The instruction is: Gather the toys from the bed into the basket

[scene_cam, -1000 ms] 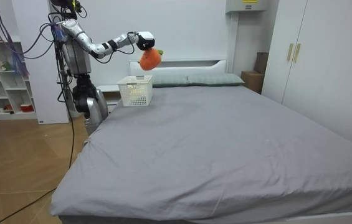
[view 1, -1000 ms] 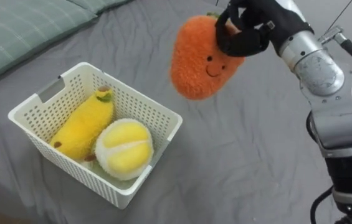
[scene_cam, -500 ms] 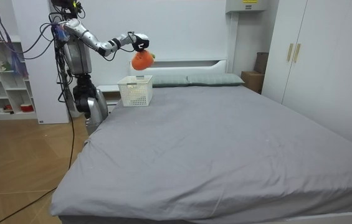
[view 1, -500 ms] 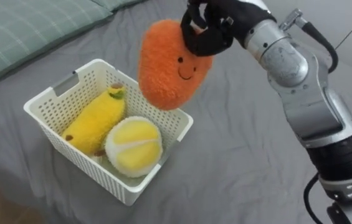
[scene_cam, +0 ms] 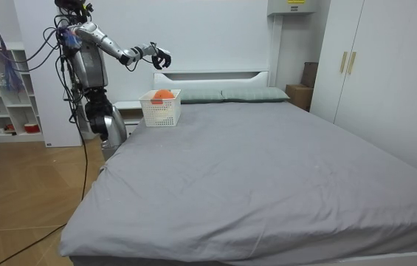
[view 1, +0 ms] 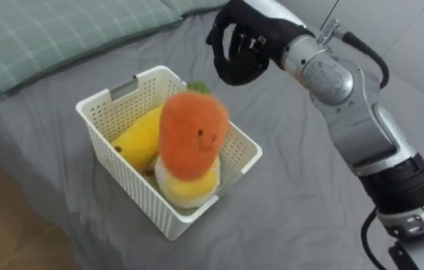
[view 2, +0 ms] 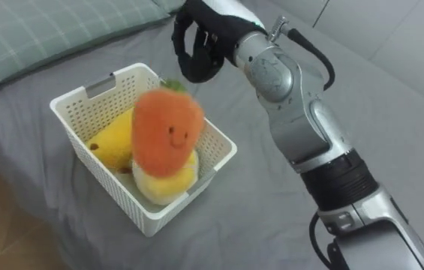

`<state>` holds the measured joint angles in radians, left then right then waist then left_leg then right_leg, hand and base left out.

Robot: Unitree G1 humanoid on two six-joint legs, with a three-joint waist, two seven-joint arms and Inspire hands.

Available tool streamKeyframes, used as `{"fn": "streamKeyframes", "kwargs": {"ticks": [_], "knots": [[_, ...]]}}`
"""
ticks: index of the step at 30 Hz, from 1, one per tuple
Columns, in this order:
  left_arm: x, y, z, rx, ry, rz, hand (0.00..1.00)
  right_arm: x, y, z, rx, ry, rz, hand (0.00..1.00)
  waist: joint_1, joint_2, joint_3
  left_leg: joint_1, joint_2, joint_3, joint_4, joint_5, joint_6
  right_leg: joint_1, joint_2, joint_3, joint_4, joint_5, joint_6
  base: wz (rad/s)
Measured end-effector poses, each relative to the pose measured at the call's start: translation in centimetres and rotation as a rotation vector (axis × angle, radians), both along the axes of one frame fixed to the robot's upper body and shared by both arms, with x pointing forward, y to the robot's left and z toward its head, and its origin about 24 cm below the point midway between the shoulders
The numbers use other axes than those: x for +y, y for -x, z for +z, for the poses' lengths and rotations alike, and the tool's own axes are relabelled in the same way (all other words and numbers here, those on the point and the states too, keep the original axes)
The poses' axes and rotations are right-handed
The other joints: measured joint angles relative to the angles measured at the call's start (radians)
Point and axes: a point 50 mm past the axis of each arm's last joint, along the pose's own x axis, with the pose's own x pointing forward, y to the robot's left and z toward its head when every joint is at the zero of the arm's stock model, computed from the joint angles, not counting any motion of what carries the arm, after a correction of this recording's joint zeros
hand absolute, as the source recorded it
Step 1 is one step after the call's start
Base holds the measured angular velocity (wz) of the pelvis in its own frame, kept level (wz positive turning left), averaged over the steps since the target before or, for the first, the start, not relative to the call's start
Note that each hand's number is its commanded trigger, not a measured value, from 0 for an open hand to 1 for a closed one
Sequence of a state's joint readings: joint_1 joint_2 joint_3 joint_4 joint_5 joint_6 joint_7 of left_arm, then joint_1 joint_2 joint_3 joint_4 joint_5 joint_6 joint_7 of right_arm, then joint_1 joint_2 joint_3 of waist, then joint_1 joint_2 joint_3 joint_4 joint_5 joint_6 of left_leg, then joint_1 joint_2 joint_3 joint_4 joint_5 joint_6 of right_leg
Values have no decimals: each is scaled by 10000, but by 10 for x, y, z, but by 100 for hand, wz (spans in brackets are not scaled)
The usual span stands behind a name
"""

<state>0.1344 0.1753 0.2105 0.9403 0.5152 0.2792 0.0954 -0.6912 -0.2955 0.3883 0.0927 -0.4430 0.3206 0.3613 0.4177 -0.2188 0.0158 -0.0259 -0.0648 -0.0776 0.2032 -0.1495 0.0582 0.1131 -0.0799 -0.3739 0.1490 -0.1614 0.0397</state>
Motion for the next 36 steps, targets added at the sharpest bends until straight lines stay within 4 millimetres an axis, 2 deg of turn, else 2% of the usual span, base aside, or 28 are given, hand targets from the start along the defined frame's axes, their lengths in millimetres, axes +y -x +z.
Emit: {"fn": "streamKeyframes", "kwargs": {"ticks": [4, 7, 28, 36], "knots": [[0, 0, 0, 4, 9, 5, 0, 2, -3, -16, 676, 247, -34, 0, 21, -5, -2, -13, -10, -57, 8, 30, -12, 6, 0, -4, 1, 0, 0, 4], [0, -1, 0, -9, 10, -2, 0, 1, -4, -19, 867, 287, -158, 0, 6, -6, -2, -12, -10, -59, 6, 40, -14, 6, 0, -3, 3, 0, 0, 0], [0, -7, 1, -140, -38, -29, 0, 0, -5, -19, 915, 303, -132, 0, -80, -27, -19, -146, -10, -63, 30, 40, -14, -110, 5, 42, 5, 0, -1, 0], [1, -6, 1, -187, -72, -30, 0, -8, -7, -14, 556, 93, -452, 0, -402, -27, -19, -145, -9, -40, 93, 40, -12, -82, 15, 196, 14, 0, -1, 0]]}}
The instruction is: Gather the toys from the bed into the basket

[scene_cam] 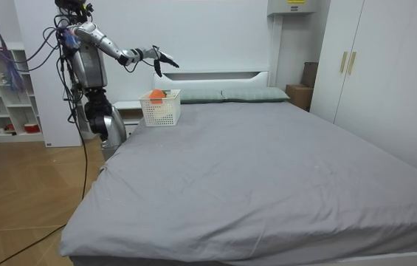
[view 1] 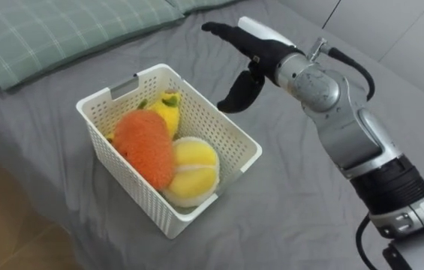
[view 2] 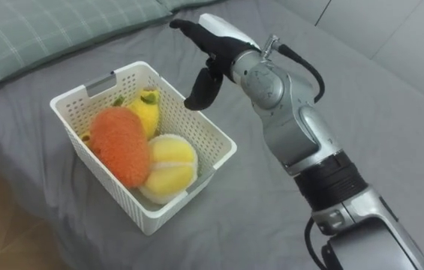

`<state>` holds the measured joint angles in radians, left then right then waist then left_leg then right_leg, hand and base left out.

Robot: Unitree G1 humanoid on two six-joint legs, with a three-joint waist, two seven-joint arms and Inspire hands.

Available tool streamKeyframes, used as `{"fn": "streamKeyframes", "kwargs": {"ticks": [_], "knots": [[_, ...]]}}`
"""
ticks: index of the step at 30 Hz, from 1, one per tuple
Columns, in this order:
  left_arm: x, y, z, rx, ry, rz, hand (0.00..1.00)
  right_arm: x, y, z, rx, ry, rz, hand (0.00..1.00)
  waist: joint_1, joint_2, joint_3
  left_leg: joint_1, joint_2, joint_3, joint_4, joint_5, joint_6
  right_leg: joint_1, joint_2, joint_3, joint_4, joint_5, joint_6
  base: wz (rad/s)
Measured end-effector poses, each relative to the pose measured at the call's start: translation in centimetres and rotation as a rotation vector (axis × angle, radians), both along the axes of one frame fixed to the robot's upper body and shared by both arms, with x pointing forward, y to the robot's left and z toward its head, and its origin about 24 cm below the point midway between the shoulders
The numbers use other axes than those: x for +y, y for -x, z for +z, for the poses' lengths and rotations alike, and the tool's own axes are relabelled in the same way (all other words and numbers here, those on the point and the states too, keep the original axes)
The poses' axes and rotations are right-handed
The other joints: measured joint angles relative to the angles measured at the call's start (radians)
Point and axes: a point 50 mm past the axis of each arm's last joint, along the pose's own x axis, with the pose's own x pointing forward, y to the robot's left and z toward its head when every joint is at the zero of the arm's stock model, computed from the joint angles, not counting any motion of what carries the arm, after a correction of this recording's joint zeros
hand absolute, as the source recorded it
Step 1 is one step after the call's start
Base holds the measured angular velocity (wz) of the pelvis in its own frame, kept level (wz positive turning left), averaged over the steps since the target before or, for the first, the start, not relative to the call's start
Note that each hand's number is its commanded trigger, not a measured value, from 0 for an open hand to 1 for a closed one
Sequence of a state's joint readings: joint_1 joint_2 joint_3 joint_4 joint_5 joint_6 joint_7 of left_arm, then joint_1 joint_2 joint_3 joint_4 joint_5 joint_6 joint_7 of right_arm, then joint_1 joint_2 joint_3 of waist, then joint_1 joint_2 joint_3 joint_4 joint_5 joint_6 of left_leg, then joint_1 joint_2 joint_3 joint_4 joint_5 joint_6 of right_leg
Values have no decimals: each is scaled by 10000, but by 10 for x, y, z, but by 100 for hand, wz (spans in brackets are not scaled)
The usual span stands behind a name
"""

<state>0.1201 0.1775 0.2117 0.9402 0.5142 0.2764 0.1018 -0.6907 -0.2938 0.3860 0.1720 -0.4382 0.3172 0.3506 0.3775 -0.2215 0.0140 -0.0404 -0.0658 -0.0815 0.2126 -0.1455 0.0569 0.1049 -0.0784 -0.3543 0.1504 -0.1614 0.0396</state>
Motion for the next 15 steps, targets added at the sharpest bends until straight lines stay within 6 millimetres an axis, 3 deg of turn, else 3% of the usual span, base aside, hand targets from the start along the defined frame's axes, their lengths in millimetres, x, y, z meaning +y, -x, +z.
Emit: {"fn": "streamKeyframes", "kwargs": {"ticks": [6, 8, 12, 15], "knots": [[0, -1, 0, -92, -39, -35, 0, -16, -3, 10, -499, -630, -370, 0, -258, 61, 45, 54, 24, 91, 45, -1, -1, 37, 20, 196, 0, 0, 0, -3], [-1, -1, 0, -177, -23, -59, 0, -25, -5, 17, -780, -1334, -666, 0, -380, 155, 107, 163, 44, 167, 12, -6, 1, 96, 26, 296, 3, 1, -1, -9], [0, -1, 0, -284, -128, -69, 0, -40, -3, 27, -1570, -1941, -1229, 0, -682, 239, 90, 178, 83, 292, -2, -11, 0, 55, 55, 504, 5, 10, -15, -11], [-4, 2, -1, -327, -77, -32, 0, -57, 0, 26, -2150, -2441, -1937, 0, -889, 396, 65, 373, 172, 640, -83, -17, 9, 18, 69, 637, 5, 52, -31, -26]]}}
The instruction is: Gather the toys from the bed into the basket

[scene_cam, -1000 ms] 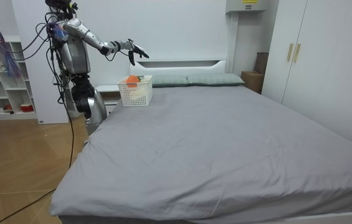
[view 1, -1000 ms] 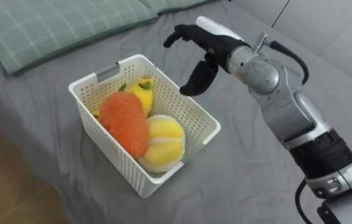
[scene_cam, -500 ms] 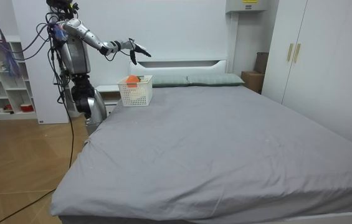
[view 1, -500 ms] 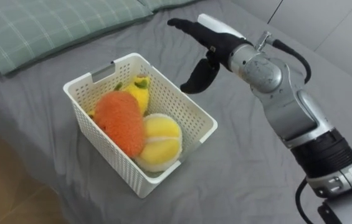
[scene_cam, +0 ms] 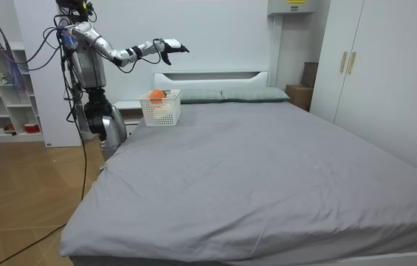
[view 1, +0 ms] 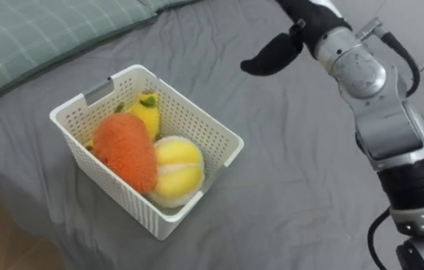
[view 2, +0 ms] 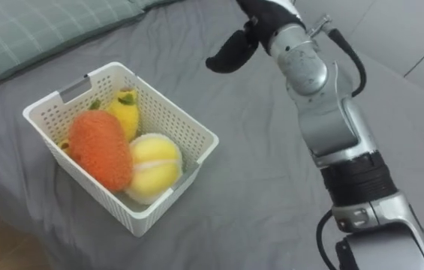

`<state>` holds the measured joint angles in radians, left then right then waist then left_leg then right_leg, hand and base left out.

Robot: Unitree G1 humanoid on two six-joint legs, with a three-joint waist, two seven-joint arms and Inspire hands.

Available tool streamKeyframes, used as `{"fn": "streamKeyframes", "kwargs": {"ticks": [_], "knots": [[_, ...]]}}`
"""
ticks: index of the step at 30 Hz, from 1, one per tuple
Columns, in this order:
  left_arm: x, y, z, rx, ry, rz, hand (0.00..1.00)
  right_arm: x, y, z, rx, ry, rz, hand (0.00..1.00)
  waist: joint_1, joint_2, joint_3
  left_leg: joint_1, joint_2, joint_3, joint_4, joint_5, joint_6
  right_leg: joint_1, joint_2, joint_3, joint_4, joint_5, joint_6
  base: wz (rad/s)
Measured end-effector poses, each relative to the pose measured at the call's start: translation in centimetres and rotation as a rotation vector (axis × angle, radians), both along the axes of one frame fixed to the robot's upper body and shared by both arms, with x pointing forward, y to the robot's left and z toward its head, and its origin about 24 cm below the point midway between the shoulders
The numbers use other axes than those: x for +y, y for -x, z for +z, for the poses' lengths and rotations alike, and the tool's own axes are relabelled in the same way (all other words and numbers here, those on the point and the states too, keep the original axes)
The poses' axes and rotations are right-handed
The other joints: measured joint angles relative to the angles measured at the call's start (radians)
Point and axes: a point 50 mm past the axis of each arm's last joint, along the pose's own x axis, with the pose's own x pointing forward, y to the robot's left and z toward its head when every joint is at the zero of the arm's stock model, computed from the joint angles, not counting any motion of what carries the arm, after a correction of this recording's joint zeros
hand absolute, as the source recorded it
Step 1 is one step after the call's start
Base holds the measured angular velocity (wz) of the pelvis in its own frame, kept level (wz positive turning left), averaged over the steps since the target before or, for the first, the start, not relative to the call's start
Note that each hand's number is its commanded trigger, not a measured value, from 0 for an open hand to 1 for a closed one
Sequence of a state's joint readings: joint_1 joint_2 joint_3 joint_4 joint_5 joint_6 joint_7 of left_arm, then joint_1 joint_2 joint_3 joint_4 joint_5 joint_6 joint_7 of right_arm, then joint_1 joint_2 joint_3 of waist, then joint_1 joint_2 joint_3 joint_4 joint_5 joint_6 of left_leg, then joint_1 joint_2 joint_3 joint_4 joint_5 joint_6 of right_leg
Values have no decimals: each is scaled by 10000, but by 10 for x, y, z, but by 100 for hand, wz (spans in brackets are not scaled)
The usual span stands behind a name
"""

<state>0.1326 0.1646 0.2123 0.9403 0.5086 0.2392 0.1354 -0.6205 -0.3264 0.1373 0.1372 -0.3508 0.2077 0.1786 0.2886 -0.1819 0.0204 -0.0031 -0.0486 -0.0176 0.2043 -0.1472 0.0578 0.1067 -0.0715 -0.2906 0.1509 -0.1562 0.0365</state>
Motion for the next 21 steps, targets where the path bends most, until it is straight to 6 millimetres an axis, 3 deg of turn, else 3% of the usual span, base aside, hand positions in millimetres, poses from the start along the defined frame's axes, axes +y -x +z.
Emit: {"fn": "streamKeyframes", "kwargs": {"ticks": [2, 6, 8, 11, 15, 21], "knots": [[-3, -1, -1, -141, 21, -33, 0, -21, 5, -5, -309, -526, -867, 0, -226, 143, -99, -1, 27, 160, -25, -9, 12, -37, 4, 159, 15, 5, -3, -20], [-5, 3, -2, -253, 190, 145, 0, -46, 14, -18, -546, -946, -2057, 0, -771, 464, -159, 255, 59, 486, -252, -7, 17, -35, 15, 499, 21, 8, -2, -30], [-5, 9, -3, -293, 165, 148, 0, -64, 22, -27, -516, -1128, -2769, 0, -1223, 617, -214, 366, 100, 723, -372, -8, 16, -66, 40, 692, 22, 8, -2, -25], [-4, 15, -3, -307, 105, 162, 0, -89, 30, -27, -829, -1937, -3773, 0, -1855, 689, -224, 386, 158, 928, -415, -16, 2, -118, 64, 736, 24, 8, -2, -16], [-5, 18, -3, -445, 156, 94, 0, -121, 44, -28, -1488, -2276, -5069, 0, -2249, 740, -208, 658, 258, 1283, -594, -63, -53, -81, 156, 1091, 18, 15, -12, -30], [-1, 49, -4, -68, -39, 351, 0, -172, 93, -60, -1780, -3607, -7522, 0, -2788, 910, -205, 856, 401, 1692, -691, -199, -121, -52, 276, 1371, 17, 21, -23, -21]]}}
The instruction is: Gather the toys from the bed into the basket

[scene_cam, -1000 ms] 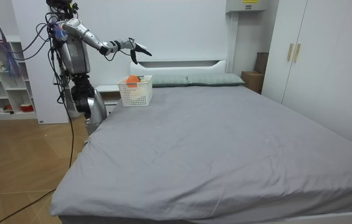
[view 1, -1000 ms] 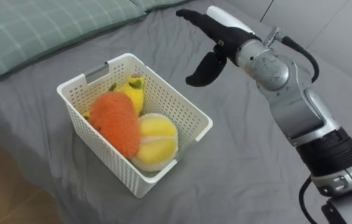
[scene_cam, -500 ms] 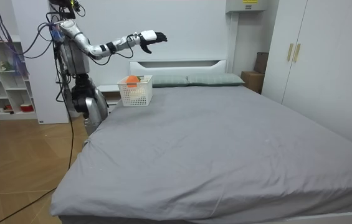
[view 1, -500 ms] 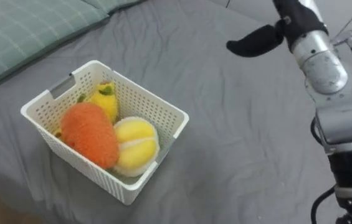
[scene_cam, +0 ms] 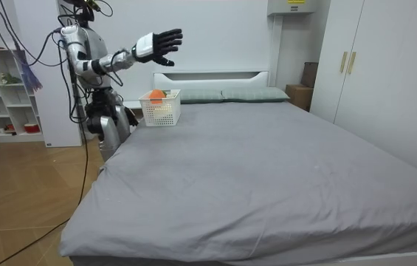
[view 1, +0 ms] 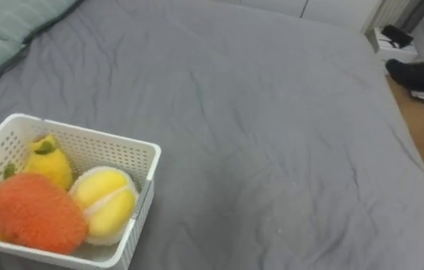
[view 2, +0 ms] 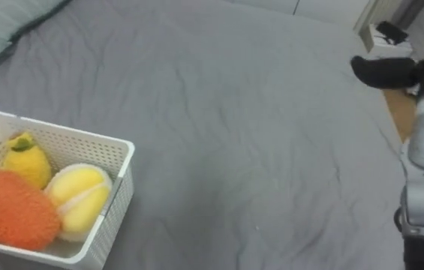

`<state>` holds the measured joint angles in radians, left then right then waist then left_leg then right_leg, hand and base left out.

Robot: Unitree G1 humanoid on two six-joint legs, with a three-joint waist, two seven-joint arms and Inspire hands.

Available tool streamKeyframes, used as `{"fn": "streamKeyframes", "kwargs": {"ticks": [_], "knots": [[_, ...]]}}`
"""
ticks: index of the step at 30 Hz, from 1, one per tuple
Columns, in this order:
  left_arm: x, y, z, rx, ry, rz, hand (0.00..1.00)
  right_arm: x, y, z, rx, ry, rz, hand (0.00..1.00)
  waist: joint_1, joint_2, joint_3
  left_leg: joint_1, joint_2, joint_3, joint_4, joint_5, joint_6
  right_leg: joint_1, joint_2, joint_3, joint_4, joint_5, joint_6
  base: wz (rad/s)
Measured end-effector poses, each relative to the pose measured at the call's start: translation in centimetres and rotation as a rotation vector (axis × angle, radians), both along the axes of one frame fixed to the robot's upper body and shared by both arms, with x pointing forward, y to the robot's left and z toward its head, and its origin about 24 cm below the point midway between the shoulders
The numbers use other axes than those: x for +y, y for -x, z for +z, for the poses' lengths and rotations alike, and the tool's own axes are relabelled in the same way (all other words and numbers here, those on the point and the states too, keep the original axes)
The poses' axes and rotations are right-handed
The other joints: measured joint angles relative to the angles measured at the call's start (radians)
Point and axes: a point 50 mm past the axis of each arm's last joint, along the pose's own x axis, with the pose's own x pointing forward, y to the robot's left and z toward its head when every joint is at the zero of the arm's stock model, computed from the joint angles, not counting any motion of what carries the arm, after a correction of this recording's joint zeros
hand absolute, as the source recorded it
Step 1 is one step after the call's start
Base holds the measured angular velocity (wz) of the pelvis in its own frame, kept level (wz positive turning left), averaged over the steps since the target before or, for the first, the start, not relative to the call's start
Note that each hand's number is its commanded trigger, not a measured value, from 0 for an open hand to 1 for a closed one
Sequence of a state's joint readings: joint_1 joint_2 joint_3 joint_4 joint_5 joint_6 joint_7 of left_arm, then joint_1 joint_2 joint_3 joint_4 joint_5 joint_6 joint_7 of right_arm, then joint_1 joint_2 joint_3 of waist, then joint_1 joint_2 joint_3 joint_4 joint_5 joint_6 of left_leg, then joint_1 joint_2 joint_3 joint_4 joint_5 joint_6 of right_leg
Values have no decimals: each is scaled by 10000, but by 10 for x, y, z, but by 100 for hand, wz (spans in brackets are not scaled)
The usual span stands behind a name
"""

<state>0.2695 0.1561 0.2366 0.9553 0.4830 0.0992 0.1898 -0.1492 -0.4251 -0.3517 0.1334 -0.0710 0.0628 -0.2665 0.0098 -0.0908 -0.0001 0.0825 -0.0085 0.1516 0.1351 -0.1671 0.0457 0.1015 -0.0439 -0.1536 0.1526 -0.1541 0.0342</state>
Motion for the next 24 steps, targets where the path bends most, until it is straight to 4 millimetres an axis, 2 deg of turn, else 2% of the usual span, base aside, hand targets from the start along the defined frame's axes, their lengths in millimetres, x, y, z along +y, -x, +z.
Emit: {"fn": "streamKeyframes", "kwargs": {"ticks": [2, 4, 8, 12, 13, 14, 15, 17, 18, 20, 21, 23, 24], "knots": [[1, 9, -1, 170, -17, 194, 0, -18, 24, -20, 370, -686, -919, 0, -244, 44, -31, 14, 20, 69, -9, -17, -19, -21, 28, 88, -4, -1, -1, -11], [3, 14, 0, 204, -55, 330, 0, -30, 41, -29, 391, -1224, -1647, 0, -486, 77, -32, 9, 30, 140, -8, -25, -28, -59, 41, 142, -6, -1, -1, -9], [6, 32, 0, 581, -111, 745, 0, -50, 78, -52, 645, -1874, -3334, 0, -658, 119, -11, 177, 183, 521, 2, -193, -100, -14, 149, 315, 13, 18, -31, -30], [6, 36, 0, 793, -138, 886, 0, -54, 103, -76, 554, -2990, -4576, 0, -977, 63, 50, 176, 230, 645, 9, -207, -116, -69, 180, 411, 6, 20, -38, -10], [6, 36, 0, 759, -117, 1012, 0, -54, 112, -90, 749, -3579, -5006, 0, -992, 140, 51, 173, 240, 682, 11, -209, -119, -148, 191, 455, -3, 37, -64, -11], [6, 36, 0, 762, -128, 1024, 0, -54, 122, -104, 1104, -4039, -5461, 0, -998, 81, 55, 169, 240, 715, 6, -209, -118, -165, 194, 488, -17, 42, -73, -8], [6, 36, 0, 770, -133, 1030, 0, -54, 127, -111, 1249, -4295, -5686, 0, -1006, 127, 59, 169, 240, 724, 6, -210, -119, -165, 195, 498, -18, 42, -75, -6], [5, 38, 0, 800, -168, 1051, 0, -48, 151, -142, 1760, -5639, -6710, 0, -1019, 213, 28, 159, 239, 740, 4, -225, -124, -132, 227, 651, -19, 21, -109, -5], [5, 38, 0, 808, -176, 1055, 0, -45, 157, -151, 1902, -6005, -6969, 0, -1038, 214, 27, 160, 239, 746, 3, -227, -127, -134, 227, 656, -19, 20, -111, 0], [4, 42, 0, 908, -177, 1074, 0, -32, 181, -182, 2770, -7079, -7876, 0, -1154, 336, 30, 194, 236, 744, 13, -229, -133, -163, 234, 660, -35, -5, -143, 0], [4, 42, 0, 929, -179, 1086, 0, -28, 189, -190, 3109, -7236, -8141, 0, -1171, 273, 36, 207, 234, 729, 13, -231, -136, -157, 232, 646, -38, -13, -150, 0], [1, 41, -1, 955, -154, 1137, 0, -9, 226, -224, 4802, -7978, -9287, 0, -1190, 283, 49, 231, 218, 685, 0, -239, -147, -145, 223, 657, -26, -78, -170, 3], [1, 40, -2, 939, -137, 1146, 0, -3, 233, -231, 5208, -8192, -9447, 0, -1185, 304, 47, 229, 215, 673, -1, -239, -147, -150, 224, 662, -22, -93, -176, 3]]}}
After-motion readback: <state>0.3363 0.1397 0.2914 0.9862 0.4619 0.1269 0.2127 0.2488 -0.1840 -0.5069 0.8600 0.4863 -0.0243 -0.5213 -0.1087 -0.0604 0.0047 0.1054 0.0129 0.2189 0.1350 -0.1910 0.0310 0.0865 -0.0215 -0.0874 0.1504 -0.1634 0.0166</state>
